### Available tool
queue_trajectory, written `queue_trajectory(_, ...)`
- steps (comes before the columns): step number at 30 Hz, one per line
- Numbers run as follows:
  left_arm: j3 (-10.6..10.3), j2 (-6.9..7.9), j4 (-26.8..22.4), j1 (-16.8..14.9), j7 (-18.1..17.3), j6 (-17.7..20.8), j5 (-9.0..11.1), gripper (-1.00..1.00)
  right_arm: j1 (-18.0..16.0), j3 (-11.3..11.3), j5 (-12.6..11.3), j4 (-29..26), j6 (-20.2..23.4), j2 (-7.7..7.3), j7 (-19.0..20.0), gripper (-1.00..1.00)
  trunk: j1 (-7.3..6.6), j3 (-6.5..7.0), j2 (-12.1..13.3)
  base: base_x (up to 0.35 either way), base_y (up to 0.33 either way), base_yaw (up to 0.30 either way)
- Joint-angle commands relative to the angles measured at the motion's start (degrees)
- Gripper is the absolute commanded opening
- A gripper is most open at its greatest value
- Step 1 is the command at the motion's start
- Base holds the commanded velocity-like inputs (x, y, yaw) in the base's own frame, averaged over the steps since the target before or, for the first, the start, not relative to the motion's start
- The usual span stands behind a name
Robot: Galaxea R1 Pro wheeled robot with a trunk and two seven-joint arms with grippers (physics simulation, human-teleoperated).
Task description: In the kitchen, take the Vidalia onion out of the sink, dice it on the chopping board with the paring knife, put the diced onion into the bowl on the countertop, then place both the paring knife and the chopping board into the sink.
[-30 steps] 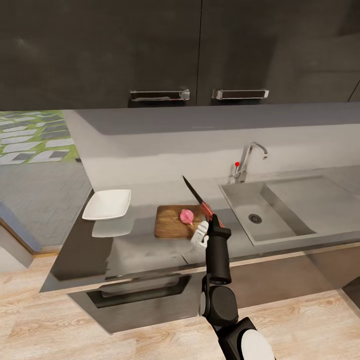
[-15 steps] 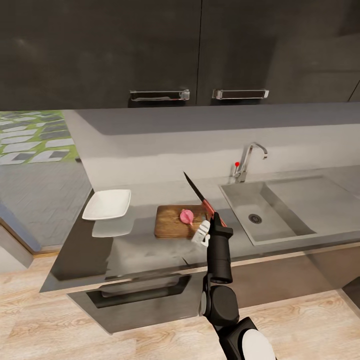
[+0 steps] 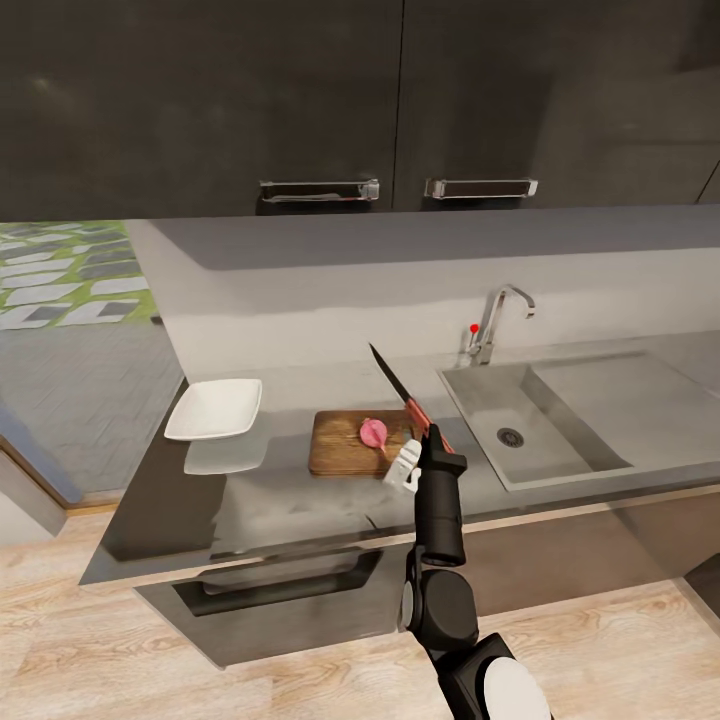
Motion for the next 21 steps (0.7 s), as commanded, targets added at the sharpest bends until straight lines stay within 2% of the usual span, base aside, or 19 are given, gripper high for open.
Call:
queue_trajectory(1, -0.5, 0.08, -0.1, 0.0, 0.3, -0.1, 0.5, 1.00, -0.1, 0.1, 0.3, 0.0, 0.4, 0.01, 0.0, -1.00, 0.03, -0.10, -0.1, 0.000, 0.000, 0.000)
queue_trajectory(6, -0.5, 0.05, -0.1, 0.0, 0.3, -0.1, 0.5, 1.00, -0.3, 0.0, 0.3, 0.0, 0.4, 0.02, 0.0, -1.00, 0.03, -0.10, -0.1, 0.000, 0.000, 0.000)
queue_trajectory(11, -0.5, 0.00, 0.1, 0.0, 0.3, -0.1, 0.5, 1.00, -2.7, 0.0, 0.3, 0.0, 0.4, 0.02, 0.5, -1.00, 0.03, -0.10, -0.1, 0.000, 0.000, 0.000)
queue_trajectory(17, -0.5, -0.09, 0.5, 0.0, 0.3, 0.0, 0.5, 1.00, -6.6, 0.0, 0.3, 0.1, 0.4, 0.02, 5.4, -1.00, 0.03, -0.10, -0.1, 0.000, 0.000, 0.000)
queue_trajectory(21, -0.5, -0.16, 0.6, 0.0, 0.3, -0.1, 0.5, 1.00, -7.9, 0.0, 0.3, 0.2, 0.5, 0.02, 6.4, -1.00, 0.03, -0.10, -0.1, 0.000, 0.000, 0.000)
